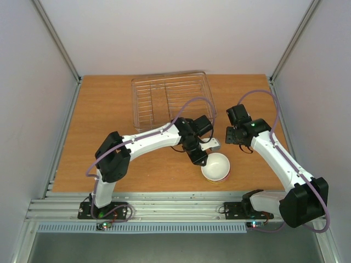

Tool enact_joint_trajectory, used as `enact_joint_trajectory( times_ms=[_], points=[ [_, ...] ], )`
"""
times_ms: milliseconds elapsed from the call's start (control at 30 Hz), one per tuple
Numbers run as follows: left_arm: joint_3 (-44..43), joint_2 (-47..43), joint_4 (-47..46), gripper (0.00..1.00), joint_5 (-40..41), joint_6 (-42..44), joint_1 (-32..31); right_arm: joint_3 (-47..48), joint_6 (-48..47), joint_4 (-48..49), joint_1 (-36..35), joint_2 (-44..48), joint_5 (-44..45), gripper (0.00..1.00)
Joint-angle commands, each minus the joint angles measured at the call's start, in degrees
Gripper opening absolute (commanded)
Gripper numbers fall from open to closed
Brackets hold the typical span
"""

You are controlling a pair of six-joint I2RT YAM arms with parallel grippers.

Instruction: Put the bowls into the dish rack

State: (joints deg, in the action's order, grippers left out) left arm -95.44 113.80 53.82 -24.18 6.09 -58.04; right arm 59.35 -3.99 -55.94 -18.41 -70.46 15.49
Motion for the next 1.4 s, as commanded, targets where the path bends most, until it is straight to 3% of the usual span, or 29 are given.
enact_joint_trajectory(
  times_ms=[0,67,100,667,1000,1367],
  points=[
    [-2.03,0.4,2.13,0.15,-0.78,1.06,-0.32,-0.29,-0.67,0.48,0.24,0.06,-0.6,0.57],
    [-2.12,0.26,2.12,0.02,-0.26,1.1,-0.32,-0.29,-0.67,0.56,0.29,0.08,-0.71,0.57],
    [-2.12,0.15,1.99,0.01,0.01,1.12,-0.32,-0.29,-0.69,0.57,0.23,0.06,-0.84,0.57],
    [-3.41,-3.92,0.29,0.01,2.99,1.55,-0.18,0.48,-1.17,0.15,0.22,1.05,-2.06,0.55],
    [-5.29,-3.85,-0.56,0.0,-7.46,-0.54,5.04,4.62,-1.92,-2.72,0.22,7.4,-1.86,0.54],
    [-6.64,-6.65,-3.73,0.0,-16.17,-4.94,13.65,10.81,-3.07,-0.1,0.22,14.42,-19.83,0.64]
  ],
)
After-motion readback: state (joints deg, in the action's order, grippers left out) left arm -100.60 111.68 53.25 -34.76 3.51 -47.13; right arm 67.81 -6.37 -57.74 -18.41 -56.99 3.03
